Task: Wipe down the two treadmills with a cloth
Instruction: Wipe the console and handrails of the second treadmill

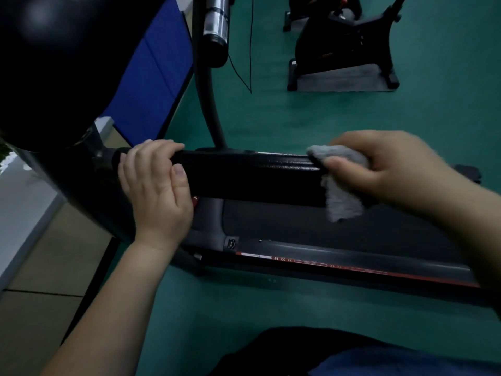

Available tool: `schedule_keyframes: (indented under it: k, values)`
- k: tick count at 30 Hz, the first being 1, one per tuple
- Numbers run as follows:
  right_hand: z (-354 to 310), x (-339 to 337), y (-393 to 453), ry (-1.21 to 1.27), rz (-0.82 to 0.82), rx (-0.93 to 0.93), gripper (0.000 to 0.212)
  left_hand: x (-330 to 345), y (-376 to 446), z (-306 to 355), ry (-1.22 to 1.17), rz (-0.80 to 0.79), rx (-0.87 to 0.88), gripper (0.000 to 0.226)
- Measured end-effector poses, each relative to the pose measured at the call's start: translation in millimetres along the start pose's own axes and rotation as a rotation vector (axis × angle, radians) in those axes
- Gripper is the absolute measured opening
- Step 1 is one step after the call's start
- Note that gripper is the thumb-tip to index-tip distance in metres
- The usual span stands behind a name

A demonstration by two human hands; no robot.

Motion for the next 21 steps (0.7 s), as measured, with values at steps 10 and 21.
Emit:
schedule_keyframes:
  k: [10,21]
  values:
    - [-20,30,61,0.172,-0.556,-0.021,0.055,-4,1,6,0.026,-0.019,-0.038,0.04]
    - [59,20,47,0.751,-0.818,-0.182,0.05,-8,-23,96,0.253,0.108,-0.637,0.041]
Point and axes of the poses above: each hand's wrist, its own y-axis towards the middle knuckle, its own x-axis out of the palm, z = x × y, the point moved 3 cm from there along y, towards the middle knuckle, and after that the axes turned 11 degrees about z, right-handed, at the moved point
